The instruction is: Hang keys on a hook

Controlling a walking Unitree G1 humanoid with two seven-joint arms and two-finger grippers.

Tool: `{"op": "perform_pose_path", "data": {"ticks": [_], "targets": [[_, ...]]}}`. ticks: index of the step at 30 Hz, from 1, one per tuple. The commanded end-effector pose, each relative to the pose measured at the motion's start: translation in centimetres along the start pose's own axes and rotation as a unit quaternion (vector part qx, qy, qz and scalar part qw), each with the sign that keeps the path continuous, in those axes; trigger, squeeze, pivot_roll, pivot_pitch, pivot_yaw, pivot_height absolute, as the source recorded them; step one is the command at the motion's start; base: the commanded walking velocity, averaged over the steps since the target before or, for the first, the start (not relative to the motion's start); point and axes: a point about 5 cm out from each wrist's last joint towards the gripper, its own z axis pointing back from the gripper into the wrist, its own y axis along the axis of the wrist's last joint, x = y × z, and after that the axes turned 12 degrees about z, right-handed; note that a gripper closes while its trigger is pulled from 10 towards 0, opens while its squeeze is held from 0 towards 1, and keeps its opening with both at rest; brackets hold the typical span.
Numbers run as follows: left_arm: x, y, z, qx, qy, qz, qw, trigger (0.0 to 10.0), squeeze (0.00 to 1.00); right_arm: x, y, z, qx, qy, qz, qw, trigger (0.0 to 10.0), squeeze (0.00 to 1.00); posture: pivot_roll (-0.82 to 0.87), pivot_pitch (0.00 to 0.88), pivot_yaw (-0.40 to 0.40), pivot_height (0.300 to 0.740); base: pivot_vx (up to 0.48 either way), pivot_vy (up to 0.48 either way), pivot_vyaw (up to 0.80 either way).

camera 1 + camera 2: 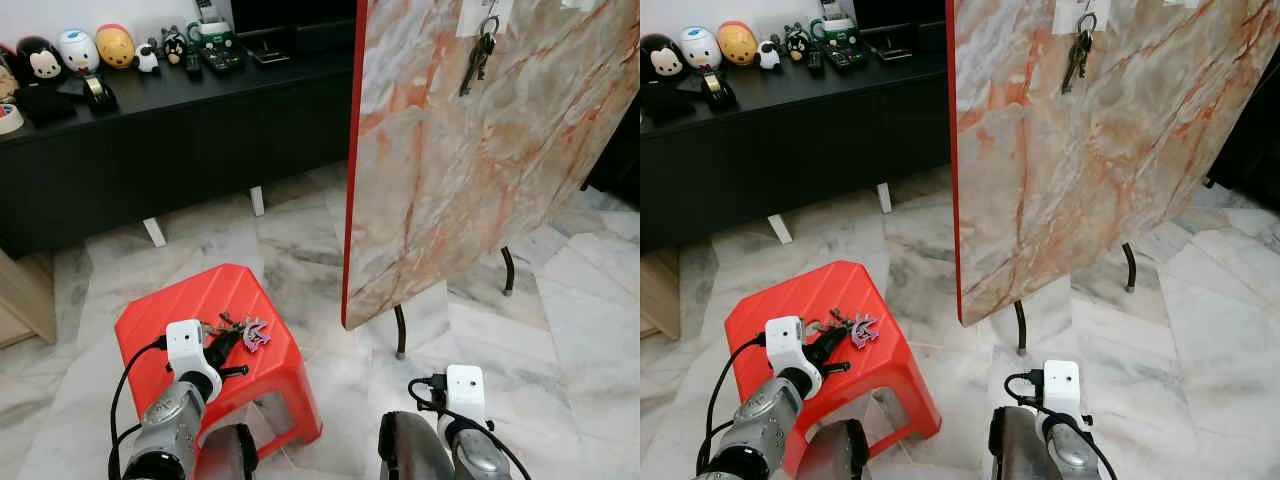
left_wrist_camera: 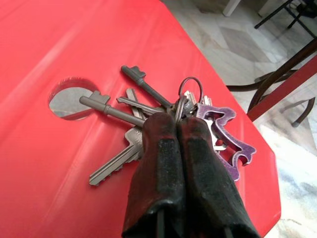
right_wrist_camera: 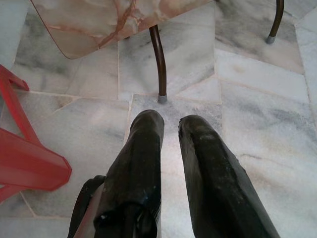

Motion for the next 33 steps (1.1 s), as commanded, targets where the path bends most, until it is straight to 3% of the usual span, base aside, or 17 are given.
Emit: {"op": "perform_pose_path", "data": {"ticks": [1, 18, 19, 21, 22, 23, 24, 33], "targets": [[0.2, 0.1, 0.1, 0.006, -0.009, -0.008, 1.000, 0.0, 0.00, 0.0, 0.0, -0.1, -0.004, 0.000, -0.004, 1.000, 10.0, 0.00, 0.03, 0.034, -0.038, 0.571, 0.000, 0.000, 0.00], [1.4, 2.0, 0.9, 0.055, -0.041, -0.044, 0.997, 0.0, 0.00, 0.0, -1.1, 0.3, -0.029, 0.001, 0.001, 1.000, 10.0, 0.00, 0.04, 0.031, -0.038, 0.571, 0.000, 0.000, 0.00], [1.3, 2.0, 0.9, 0.055, -0.034, -0.044, 0.997, 9.6, 0.00, 0.0, -1.2, 0.3, -0.031, 0.002, 0.001, 1.000, 10.0, 0.00, 0.04, 0.031, -0.039, 0.571, 0.000, 0.000, 0.00], [1.0, 1.7, 0.9, 0.049, -0.025, -0.048, 0.997, 10.0, 0.00, 0.0, -1.3, 0.4, -0.035, 0.002, 0.001, 0.999, 10.0, 0.00, 0.04, 0.032, -0.039, 0.571, 0.000, 0.000, 0.00], [1.0, 1.7, 0.9, 0.047, -0.025, -0.050, 0.997, 10.0, 0.70, 0.1, -1.4, 0.4, -0.035, 0.002, 0.001, 0.999, 10.0, 0.00, 0.04, 0.032, -0.039, 0.571, 0.000, 0.000, 0.00], [1.1, 1.6, 1.0, 0.046, -0.025, -0.050, 0.997, 10.0, 0.70, 0.1, -1.4, 0.4, -0.035, 0.002, 0.001, 0.999, 10.0, 0.00, 0.04, 0.032, -0.039, 0.571, 0.000, 0.000, 0.00], [1.1, 1.6, 0.9, 0.044, -0.024, -0.045, 0.998, 10.0, 1.00, 0.1, -1.5, 0.4, -0.037, 0.002, 0.001, 0.999, 10.0, 0.00, 0.03, 0.034, -0.039, 0.571, 0.000, 0.000, 0.00], [0.7, 2.1, -0.1, 0.032, -0.007, -0.021, 0.999, 10.0, 1.00, 0.3, -1.7, 0.5, -0.043, 0.003, 0.001, 0.999, 10.0, 0.00, 0.03, 0.036, -0.040, 0.571, 0.000, 0.000, 0.00]]}}
